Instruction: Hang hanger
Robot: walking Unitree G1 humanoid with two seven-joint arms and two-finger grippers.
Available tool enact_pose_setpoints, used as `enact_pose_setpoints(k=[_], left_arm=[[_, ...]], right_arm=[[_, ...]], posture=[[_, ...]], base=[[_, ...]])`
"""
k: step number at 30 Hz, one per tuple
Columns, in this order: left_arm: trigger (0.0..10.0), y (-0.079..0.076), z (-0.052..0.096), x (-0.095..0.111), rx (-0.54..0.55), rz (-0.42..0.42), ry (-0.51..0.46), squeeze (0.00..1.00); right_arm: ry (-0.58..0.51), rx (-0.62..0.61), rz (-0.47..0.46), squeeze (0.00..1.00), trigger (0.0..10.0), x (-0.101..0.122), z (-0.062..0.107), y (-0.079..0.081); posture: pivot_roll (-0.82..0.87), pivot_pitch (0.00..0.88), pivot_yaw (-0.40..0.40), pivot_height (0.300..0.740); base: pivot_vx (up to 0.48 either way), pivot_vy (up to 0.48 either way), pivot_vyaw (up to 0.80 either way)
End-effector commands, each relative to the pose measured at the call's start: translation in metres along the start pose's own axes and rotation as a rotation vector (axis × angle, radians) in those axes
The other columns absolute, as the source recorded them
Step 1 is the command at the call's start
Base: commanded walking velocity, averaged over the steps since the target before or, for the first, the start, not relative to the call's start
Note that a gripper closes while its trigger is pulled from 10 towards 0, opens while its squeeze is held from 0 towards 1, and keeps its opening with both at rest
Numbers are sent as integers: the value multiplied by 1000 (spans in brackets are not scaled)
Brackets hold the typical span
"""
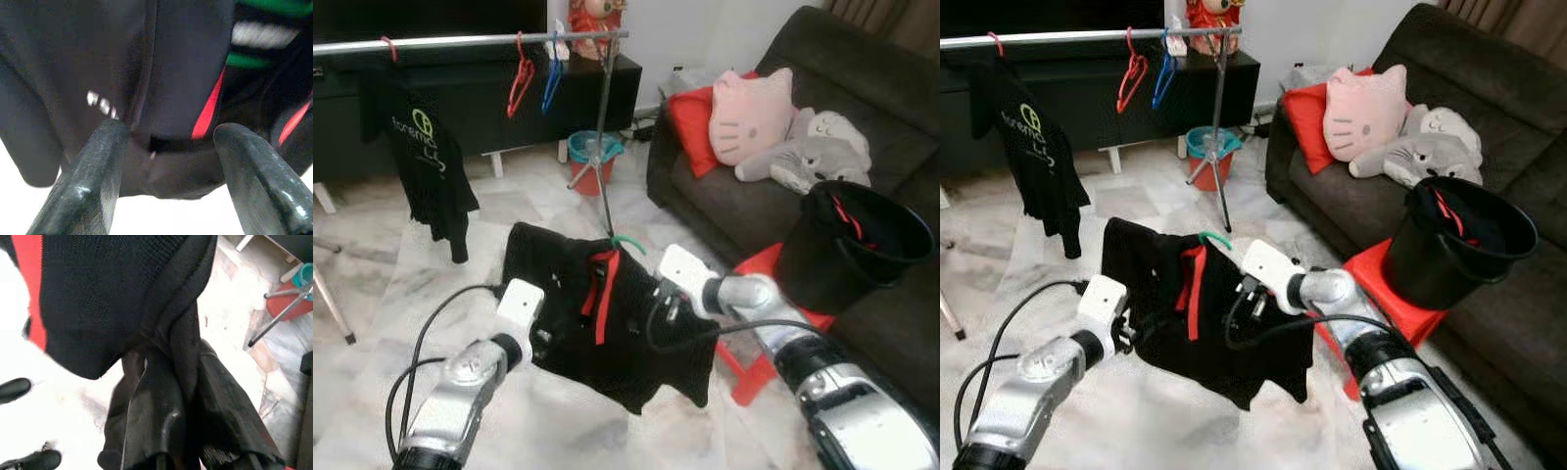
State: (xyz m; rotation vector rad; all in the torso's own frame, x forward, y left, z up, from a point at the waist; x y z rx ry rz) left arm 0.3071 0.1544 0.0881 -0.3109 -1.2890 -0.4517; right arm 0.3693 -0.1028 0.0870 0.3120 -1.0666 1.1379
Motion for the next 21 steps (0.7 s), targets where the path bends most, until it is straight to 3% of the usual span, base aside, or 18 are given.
enact_pose_setpoints(k=[1, 10, 13, 18, 20, 21], left_arm=[[10000, -7, 4, 9, -67, 27, -36, 0], [10000, -2, 38, 47, -246, 67, -143, 0], [10000, 0, 50, 56, -305, 28, -144, 0], [10000, -7, 60, 60, -424, 39, -125, 0], [10000, -16, 65, 48, -528, 18, -34, 0], [10000, -16, 65, 48, -528, 18, -34, 0]], right_arm=[[-56, 0, -1, 0, 10000, 3, 11, -7], [-82, 143, 3, 0, 10000, -19, 35, 2], [-77, 225, 7, 0, 10000, -27, 49, 5], [-123, 336, 8, 0, 10000, -26, 62, 10], [-180, 484, 39, 0, 10000, -19, 70, 23], [-180, 484, 39, 0, 10000, -19, 70, 23]], posture=[[221, 0, -172, 740], [224, 0, -158, 740], [220, 0, -154, 740], [217, 0, -151, 740], [215, 0, -153, 740], [215, 0, -153, 740]], base=[[0, 0, 0], [0, 0, 0], [0, 0, 0], [0, 0, 0], [0, 0, 0], [0, 0, 0]])
Point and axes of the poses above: a point about 5 cm out from each wrist's last joint towards the gripper, its own z axis pointing back from the gripper into the wrist, its own x axis along the axis of the wrist's last joint, y = z × x, the point moved 3 cm from there along -z, pointing out of the wrist towards the gripper, and after that the axes turned 1 degree about z, right-handed, at the moved point
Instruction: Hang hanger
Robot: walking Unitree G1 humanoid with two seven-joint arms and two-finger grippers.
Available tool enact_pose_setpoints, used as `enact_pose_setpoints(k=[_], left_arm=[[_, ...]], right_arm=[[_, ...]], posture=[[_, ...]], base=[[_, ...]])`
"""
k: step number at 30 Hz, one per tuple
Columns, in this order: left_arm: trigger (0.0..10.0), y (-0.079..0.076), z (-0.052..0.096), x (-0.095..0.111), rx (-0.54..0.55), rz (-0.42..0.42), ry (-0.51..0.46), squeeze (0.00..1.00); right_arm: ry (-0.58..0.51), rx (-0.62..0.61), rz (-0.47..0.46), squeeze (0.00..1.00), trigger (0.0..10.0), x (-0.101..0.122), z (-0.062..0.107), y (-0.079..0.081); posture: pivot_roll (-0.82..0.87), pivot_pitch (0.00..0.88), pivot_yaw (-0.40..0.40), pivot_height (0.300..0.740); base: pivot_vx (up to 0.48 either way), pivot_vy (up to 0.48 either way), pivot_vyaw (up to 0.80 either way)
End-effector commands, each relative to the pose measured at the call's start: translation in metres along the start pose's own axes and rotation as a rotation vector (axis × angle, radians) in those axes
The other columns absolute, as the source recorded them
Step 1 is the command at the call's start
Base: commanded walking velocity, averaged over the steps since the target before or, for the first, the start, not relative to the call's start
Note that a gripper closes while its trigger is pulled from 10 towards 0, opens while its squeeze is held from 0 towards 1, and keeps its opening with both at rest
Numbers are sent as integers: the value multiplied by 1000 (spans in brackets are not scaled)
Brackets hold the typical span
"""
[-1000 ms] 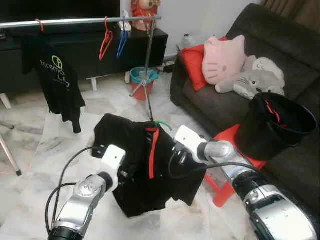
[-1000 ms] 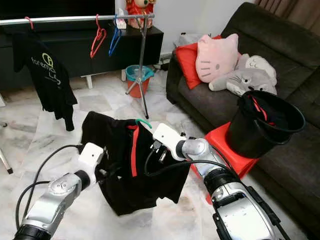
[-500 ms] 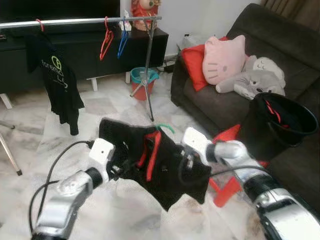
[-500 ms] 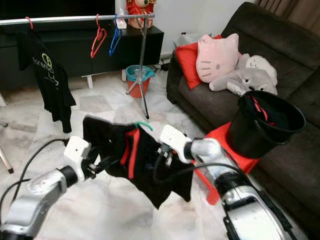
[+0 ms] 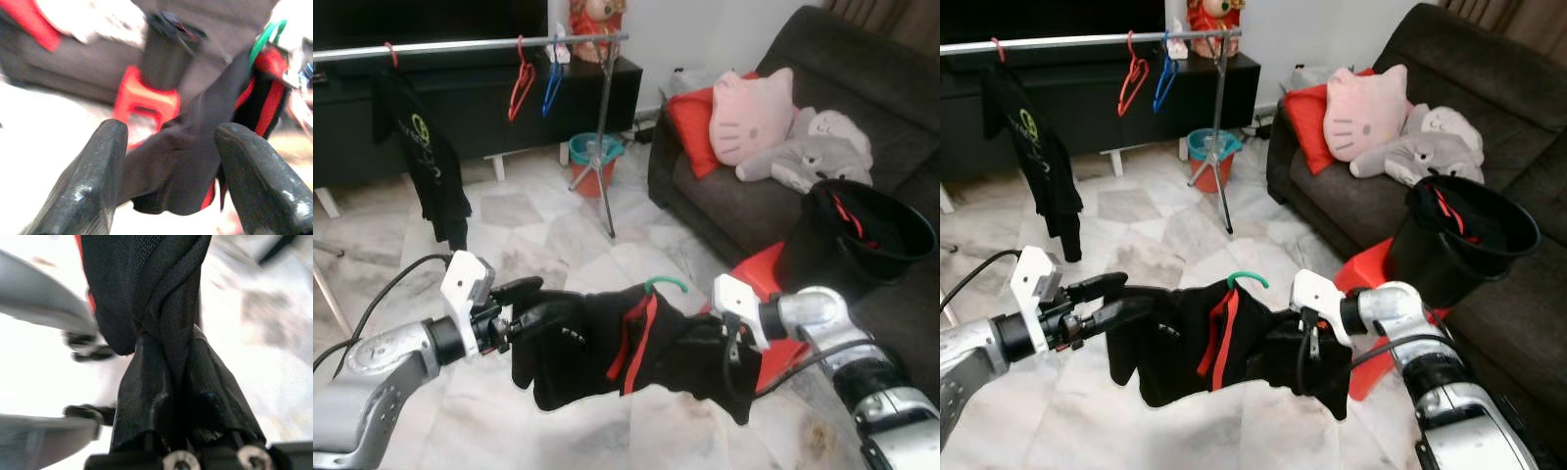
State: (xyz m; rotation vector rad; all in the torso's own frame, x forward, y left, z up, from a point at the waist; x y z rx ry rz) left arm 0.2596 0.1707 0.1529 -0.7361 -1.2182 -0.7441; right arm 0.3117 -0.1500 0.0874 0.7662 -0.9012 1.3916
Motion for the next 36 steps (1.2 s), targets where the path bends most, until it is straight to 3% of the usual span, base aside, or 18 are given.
enact_pose_setpoints(k=[1, 10, 20, 31, 32, 33, 36], left_arm=[[10000, -11, -6, -8, -74, 7, 47, 0], [10000, -26, -18, -11, -207, 5, 75, 0], [10000, -53, -22, -10, -398, -17, 130, 0], [10000, -56, -37, -20, -424, -43, 204, 0], [10000, -57, -37, -21, -428, -33, 207, 118], [10000, -57, -38, -22, -427, -37, 214, 482], [10000, -57, -38, -24, -424, -39, 228, 490]], right_arm=[[-52, 47, 54, 0, 10000, 12, 7, 2], [41, 176, 124, 0, 10000, 2, 6, 15], [81, 214, 141, 0, 10000, -2, 4, 18], [66, 214, 185, 0, 10000, 5, -2, 15], [65, 215, 191, 0, 10000, 6, -3, 14], [64, 215, 196, 0, 10000, 7, -3, 14], [59, 215, 204, 0, 10000, 9, -4, 14]], posture=[[214, 0, -156, 740], [221, 0, -171, 740], [227, 0, -178, 740], [216, 0, -166, 740], [215, 0, -166, 740], [216, 0, -166, 740], [217, 0, -166, 740]], base=[[0, 0, 0], [0, 0, 0], [0, 0, 0], [0, 0, 0], [0, 0, 0], [0, 0, 0], [0, 0, 0]])
Point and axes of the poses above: a point about 5 cm out from each wrist's last joint towards the gripper, its own z axis pointing back from the gripper into the wrist, its own x axis along the axis of the wrist's last joint, y = z × x, the point moved 3 cm from there along -z, pointing out of the wrist towards the gripper, and after that the axes turned 1 degree about z, right-handed, at the moved point
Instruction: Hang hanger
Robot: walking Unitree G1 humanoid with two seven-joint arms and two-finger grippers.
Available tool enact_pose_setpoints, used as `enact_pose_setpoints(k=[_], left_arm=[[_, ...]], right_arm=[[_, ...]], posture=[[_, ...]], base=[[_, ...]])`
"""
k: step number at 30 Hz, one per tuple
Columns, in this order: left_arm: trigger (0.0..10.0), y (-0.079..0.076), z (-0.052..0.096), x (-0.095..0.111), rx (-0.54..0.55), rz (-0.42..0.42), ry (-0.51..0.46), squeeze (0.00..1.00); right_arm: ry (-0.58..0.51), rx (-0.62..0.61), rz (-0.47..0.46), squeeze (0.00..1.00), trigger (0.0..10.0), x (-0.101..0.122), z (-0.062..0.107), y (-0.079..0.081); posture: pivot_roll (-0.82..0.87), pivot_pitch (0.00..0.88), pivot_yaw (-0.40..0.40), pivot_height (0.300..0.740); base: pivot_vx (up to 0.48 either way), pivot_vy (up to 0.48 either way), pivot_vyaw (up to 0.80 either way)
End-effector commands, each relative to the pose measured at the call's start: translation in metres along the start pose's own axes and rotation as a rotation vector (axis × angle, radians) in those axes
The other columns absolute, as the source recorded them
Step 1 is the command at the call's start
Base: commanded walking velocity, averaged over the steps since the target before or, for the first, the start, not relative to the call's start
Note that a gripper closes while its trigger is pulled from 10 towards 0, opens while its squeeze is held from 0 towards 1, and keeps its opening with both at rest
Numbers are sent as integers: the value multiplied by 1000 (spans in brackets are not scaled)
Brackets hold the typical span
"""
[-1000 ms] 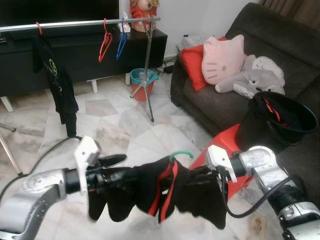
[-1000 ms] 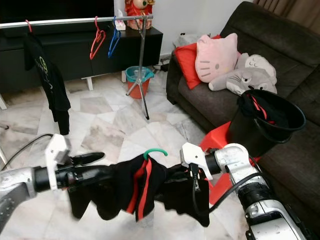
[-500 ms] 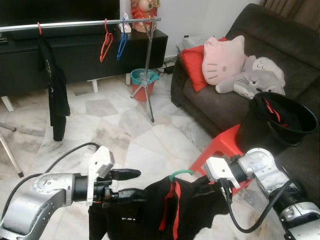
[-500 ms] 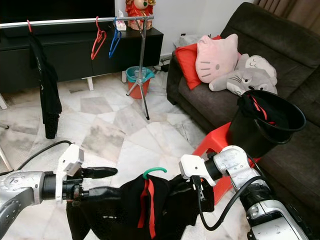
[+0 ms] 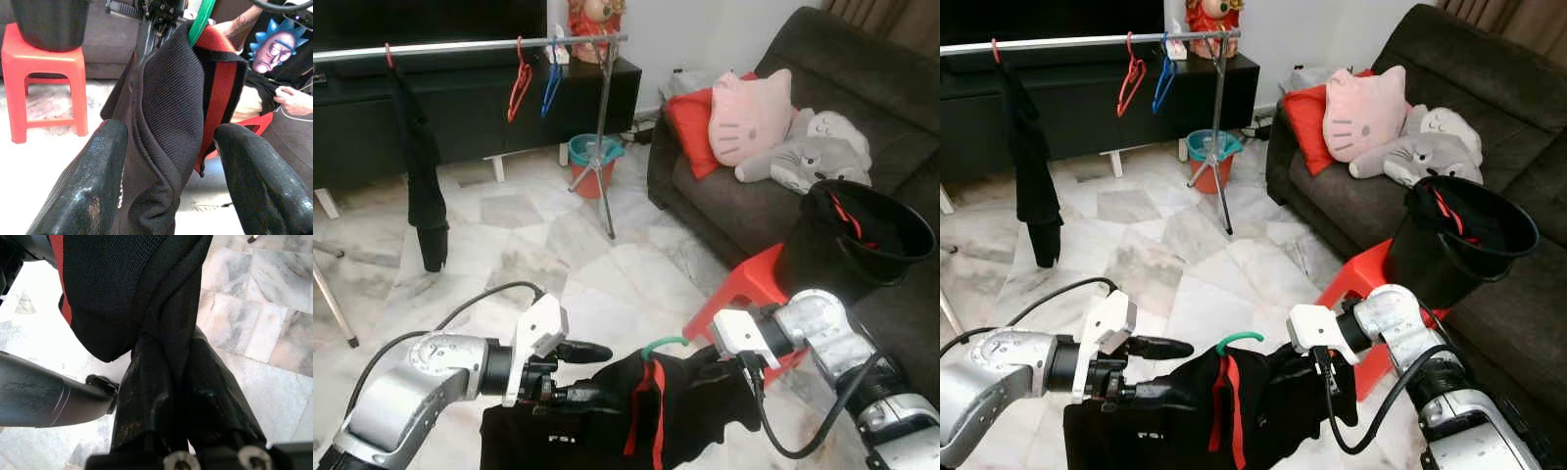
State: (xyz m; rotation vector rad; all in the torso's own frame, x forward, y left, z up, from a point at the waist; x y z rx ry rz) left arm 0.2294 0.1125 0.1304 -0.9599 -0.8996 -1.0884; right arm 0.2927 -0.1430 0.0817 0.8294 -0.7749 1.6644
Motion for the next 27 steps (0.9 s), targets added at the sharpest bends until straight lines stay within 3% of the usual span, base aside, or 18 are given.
enact_pose_setpoints(k=[1, 3, 4, 5, 6, 7, 16, 17, 20, 21, 27], left_arm=[[10000, 1, -5, -4, 4, -2, 41, 486], [10000, 2, -5, -7, 13, -1, 49, 467], [10000, 3, -6, -7, 18, -1, 52, 416], [10000, 4, -6, -8, 21, 0, 54, 263], [10000, 4, -6, -8, 22, 0, 55, 263], [10000, 5, -7, -9, 26, -1, 60, 0], [10000, 9, -13, -9, 56, -2, 50, 0], [9529, 9, -13, -8, 59, 0, 49, 0], [3333, 10, -13, -8, 63, 5, 46, 0], [0, 11, -13, -8, 64, 6, 45, 0], [0, 9, -13, -7, 46, 16, 38, 0]], right_arm=[[-3, -14, 56, 0, 10000, 11, 4, -8], [-8, -15, 66, 0, 10000, 14, 2, -10], [-12, -15, 70, 0, 10000, 15, 0, -11], [-15, -16, 72, 0, 10000, 16, -1, -12], [-19, -14, 76, 0, 10000, 17, -1, -12], [-25, -13, 82, 0, 10000, 20, -3, -13], [-48, 6, 121, 0, 10000, 31, -12, -17], [-48, 5, 122, 0, 10000, 31, -12, -17], [-50, 0, 123, 0, 10000, 32, -13, -18], [-50, -1, 123, 0, 10000, 32, -13, -18], [-50, -14, 122, 0, 10000, 32, -13, -20]], posture=[[217, 0, -166, 740], [216, 0, -168, 740], [217, 0, -168, 740], [217, 0, -168, 740], [217, 0, -168, 740], [217, 0, -168, 740], [222, 0, -176, 740], [222, 0, -176, 740], [222, 0, -176, 740], [222, 0, -176, 740], [221, 0, -177, 740]], base=[[0, 0, 0], [0, 0, 0], [0, 0, 0], [0, 0, 0], [0, 0, 0], [0, 0, 0], [0, 0, 0], [0, 0, 0], [0, 0, 0], [0, 0, 0], [0, 0, 0]])
Point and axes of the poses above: a point about 5 cm out from each wrist's last joint towards the gripper, its own z axis pointing back from the gripper into the wrist, its own x axis along the axis of the wrist's last joint, y = z × x, the point moved 3 cm from there along -z, pointing out of the wrist towards the gripper, and after that the axes turned 1 degree about z, right-handed, at the moved point
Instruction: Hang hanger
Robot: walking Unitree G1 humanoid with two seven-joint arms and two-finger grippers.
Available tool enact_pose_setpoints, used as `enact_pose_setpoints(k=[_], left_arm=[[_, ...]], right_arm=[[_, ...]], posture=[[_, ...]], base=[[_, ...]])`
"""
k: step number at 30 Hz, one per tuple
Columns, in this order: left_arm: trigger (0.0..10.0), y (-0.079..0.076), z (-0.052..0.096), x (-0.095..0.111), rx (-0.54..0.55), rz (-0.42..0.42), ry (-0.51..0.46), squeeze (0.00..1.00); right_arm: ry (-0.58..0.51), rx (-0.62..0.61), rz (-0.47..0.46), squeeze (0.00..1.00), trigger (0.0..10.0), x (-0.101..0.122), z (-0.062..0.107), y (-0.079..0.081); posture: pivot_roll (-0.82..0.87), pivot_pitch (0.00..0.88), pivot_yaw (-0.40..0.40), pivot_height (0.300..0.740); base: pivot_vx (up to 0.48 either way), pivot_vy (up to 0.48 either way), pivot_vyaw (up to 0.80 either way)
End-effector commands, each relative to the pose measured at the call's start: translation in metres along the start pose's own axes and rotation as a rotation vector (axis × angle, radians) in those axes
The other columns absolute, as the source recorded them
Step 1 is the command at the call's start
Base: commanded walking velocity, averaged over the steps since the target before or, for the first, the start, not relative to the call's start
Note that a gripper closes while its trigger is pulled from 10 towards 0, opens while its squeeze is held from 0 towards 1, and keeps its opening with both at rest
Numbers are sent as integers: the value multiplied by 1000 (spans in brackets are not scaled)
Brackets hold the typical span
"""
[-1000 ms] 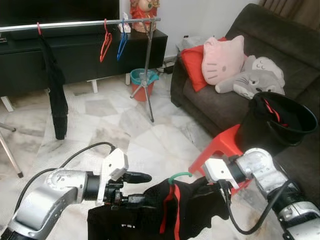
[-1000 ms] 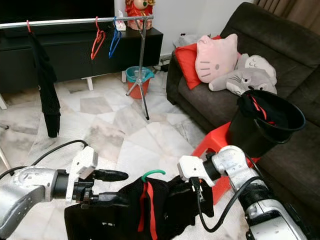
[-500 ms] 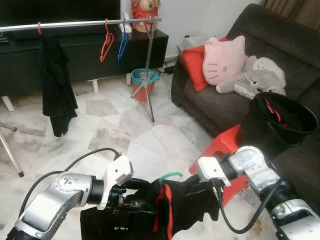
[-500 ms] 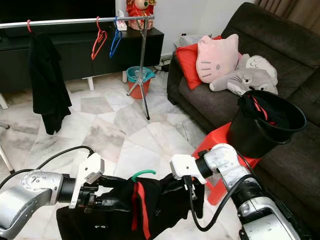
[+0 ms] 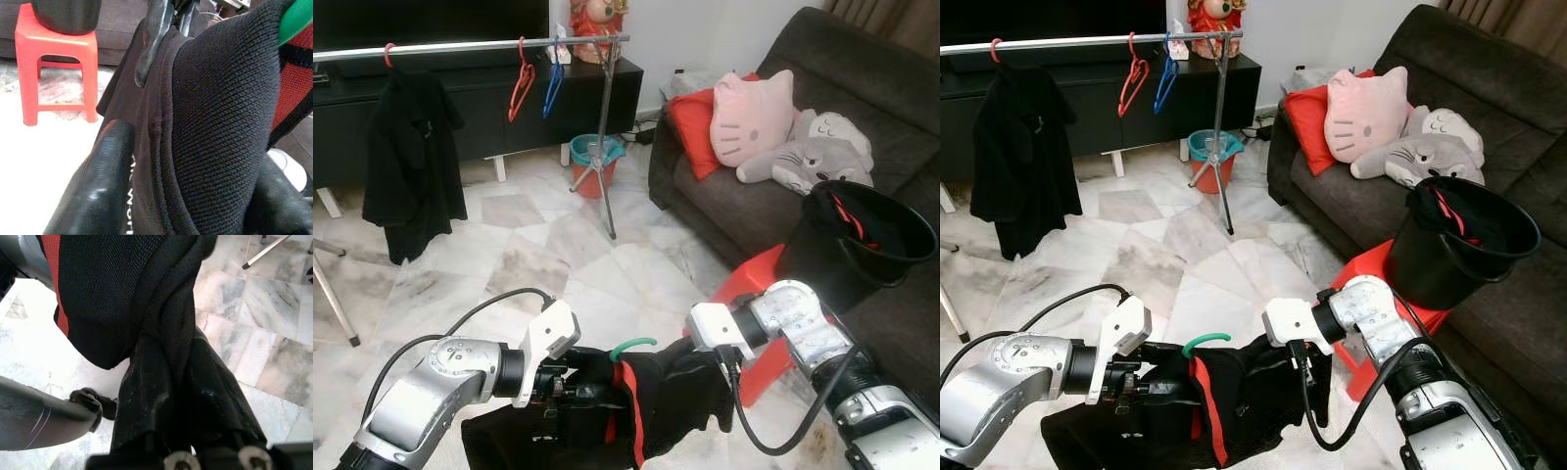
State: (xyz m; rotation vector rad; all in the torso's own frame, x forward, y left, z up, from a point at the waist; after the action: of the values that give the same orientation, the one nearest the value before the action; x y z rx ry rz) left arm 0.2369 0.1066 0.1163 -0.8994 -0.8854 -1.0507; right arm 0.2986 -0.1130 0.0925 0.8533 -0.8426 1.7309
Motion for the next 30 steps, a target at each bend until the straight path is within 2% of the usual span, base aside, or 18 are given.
enact_pose_setpoints(k=[1, 30], left_arm=[[0, 0, -2, 2, -13, -7, 4, 0], [0, 0, 0, 4, -37, -1, 11, 0]], right_arm=[[-4, -24, 38, 0, 10000, 8, 5, -8], [3, -40, 19, 0, 10000, 9, 4, -12]], posture=[[221, 0, -177, 740], [226, 0, -173, 740]], base=[[0, 0, 0], [0, 0, 0]])
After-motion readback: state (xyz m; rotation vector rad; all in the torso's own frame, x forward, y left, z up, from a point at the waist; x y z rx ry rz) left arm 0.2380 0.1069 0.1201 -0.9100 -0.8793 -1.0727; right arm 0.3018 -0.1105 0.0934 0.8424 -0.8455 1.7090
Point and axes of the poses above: a point about 5 cm out from each wrist's last joint towards the gripper, its own z axis pointing back from the gripper into the wrist, its own x axis along the axis of the wrist's last joint, y = z × x, the point moved 3 cm from there along -z, pointing out of the wrist towards the gripper, and after that the axes turned 1 degree about z, right-handed, at the moved point
